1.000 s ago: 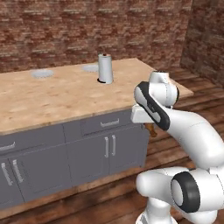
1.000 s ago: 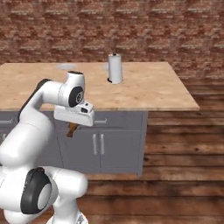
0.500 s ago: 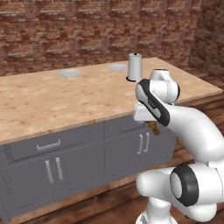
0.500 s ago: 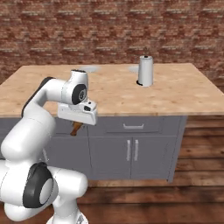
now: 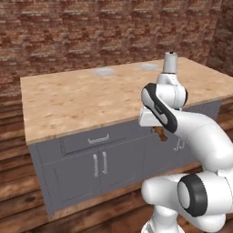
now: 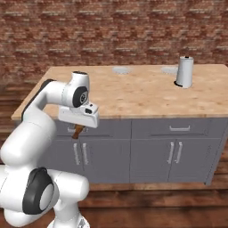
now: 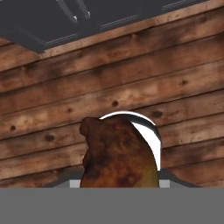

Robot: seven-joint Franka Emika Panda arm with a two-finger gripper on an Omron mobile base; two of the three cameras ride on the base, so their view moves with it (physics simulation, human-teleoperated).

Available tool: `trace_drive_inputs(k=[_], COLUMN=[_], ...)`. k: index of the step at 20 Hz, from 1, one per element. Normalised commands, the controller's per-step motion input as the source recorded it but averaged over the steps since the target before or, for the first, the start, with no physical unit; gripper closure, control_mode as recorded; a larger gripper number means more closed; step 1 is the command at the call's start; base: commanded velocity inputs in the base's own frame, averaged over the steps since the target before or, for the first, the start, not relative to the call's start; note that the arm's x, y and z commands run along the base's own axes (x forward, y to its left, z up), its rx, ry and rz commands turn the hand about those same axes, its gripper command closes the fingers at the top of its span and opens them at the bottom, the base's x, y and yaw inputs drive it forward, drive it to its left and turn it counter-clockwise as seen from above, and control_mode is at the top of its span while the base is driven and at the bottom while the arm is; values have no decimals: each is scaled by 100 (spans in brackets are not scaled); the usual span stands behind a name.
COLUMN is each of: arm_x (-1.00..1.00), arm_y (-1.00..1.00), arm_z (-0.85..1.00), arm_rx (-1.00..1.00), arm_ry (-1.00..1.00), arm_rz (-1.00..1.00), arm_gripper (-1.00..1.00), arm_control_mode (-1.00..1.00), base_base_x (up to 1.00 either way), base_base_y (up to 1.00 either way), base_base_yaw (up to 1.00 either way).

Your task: Take the chicken drumsticks from the pan and place one on each plate on the dining counter.

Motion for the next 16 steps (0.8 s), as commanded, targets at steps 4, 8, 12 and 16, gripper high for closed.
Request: trace_drive_inputs(k=[4, 8, 12, 16], arm_x=[0, 0, 0, 0], arm_y=[0, 0, 0, 0], arm_z=[0, 0, 0, 0], arm_rx=[0, 0, 0, 0], arm_ry=[0, 0, 0, 0], arm_rz=[0, 0, 0, 0], arm_gripper=[100, 100, 100, 100], arm_control_mode=[100, 100, 100, 100], base_base_x=[21, 29, 37, 40], base_base_y=[100, 100, 100, 100], base_base_yaw=[-2, -6, -13, -17])
